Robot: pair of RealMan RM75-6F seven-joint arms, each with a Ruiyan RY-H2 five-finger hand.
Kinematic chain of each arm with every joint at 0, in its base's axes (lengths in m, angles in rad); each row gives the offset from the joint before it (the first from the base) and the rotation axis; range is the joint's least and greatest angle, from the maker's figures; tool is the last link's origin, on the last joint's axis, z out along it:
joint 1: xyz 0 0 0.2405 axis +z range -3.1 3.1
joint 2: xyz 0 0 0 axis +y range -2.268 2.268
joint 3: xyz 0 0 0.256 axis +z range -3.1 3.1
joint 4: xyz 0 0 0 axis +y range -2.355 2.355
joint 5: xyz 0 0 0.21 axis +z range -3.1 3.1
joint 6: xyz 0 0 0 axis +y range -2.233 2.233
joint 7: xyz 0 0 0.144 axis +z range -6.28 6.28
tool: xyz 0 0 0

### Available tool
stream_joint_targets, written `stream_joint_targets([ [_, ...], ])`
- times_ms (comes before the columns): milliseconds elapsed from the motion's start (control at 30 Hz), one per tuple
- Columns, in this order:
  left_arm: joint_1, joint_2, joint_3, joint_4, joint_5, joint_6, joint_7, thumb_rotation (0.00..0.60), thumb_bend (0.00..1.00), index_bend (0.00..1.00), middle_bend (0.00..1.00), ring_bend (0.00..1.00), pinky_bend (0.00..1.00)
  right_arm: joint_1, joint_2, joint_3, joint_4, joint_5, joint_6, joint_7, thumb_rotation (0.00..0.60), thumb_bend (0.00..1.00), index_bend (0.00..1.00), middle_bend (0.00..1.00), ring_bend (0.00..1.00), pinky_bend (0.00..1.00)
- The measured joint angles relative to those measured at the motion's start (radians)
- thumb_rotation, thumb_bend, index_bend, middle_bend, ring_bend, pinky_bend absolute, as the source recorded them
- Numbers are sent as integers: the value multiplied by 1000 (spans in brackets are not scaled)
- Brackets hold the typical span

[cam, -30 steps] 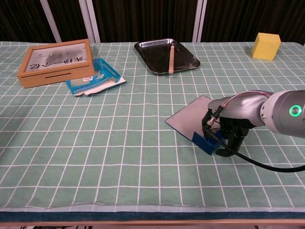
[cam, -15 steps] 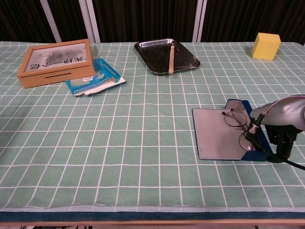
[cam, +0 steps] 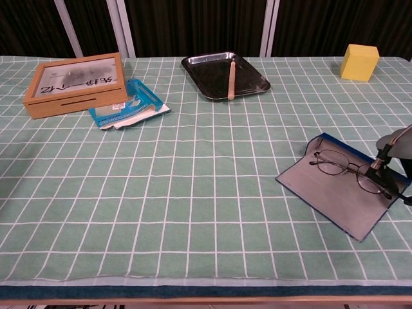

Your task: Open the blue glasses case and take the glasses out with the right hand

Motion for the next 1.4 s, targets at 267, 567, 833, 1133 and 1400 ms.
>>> stream_joint_targets([
  [267, 0, 3, -7, 1, -9, 1, -9, 600, 66, 0, 0, 0, 0, 8, -12, 41, 115, 120, -40, -47, 600, 387, 459, 942, 979, 1000],
  [567, 1, 3, -9, 0, -11, 2, -7, 600, 66, 0, 0, 0, 0, -10, -14, 77, 171, 115, -66, -34, 600, 387, 443, 942, 980, 1000],
  [833, 2, 3, -8, -1, -11, 1, -6, 600, 66, 0, 0, 0, 0, -24, -18, 97, 179, 76, -66, -16, 600, 386, 411, 942, 980, 1000],
  [1133, 3, 5, -10, -3, -11, 4, -11, 600, 66, 0, 0, 0, 0, -26, -23, 124, 222, 83, -81, -24, 600, 387, 400, 942, 979, 1000],
  [1400, 3, 5, -9, -3, -12, 1, -12, 600, 65, 0, 0, 0, 0, -35, -18, 132, 216, 83, -82, -27, 600, 387, 397, 942, 980, 1000],
])
